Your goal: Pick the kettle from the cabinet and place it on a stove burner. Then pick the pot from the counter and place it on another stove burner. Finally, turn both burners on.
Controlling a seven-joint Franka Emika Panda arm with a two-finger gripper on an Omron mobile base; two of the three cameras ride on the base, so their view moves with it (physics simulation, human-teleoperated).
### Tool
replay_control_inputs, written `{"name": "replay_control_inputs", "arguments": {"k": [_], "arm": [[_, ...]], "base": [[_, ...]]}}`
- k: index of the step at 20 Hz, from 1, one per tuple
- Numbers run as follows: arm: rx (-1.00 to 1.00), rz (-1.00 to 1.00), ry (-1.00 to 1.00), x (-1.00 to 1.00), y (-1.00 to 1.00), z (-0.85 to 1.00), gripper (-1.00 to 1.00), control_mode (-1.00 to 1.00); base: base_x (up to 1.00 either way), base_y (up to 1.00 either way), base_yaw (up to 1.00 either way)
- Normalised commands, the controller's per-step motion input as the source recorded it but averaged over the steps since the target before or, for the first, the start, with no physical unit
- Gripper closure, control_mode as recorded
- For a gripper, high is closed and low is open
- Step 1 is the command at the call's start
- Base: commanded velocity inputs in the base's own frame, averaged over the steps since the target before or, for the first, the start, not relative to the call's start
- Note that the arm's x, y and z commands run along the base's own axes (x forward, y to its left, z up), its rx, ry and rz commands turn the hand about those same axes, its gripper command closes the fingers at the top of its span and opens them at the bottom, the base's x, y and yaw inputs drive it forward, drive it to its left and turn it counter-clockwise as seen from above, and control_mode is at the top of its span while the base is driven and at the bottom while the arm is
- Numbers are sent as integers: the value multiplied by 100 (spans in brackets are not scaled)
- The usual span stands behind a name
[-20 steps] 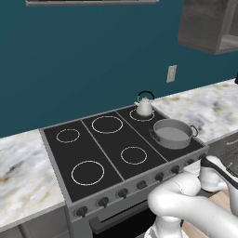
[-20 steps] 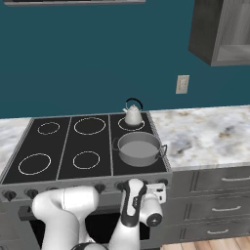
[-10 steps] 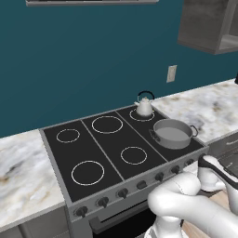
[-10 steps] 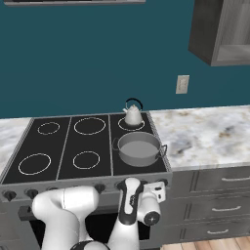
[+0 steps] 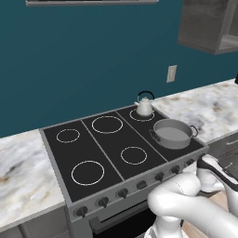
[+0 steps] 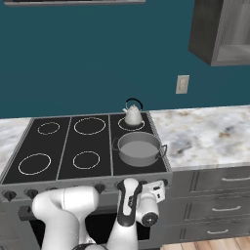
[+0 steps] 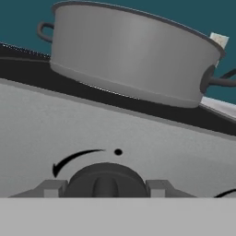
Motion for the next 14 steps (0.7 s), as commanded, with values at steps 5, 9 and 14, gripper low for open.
{"name": "replay_control_inputs", "arguments": {"k": [5,9,14], "arm": [[-25,0,-9,0,-5,0,100,-100],[-26,2,-7,0,-8,0,100,-100],[-26,1,-7,0,-7,0,100,-100]], "base": [[0,0,0],[0,0,0],[0,0,0]]}}
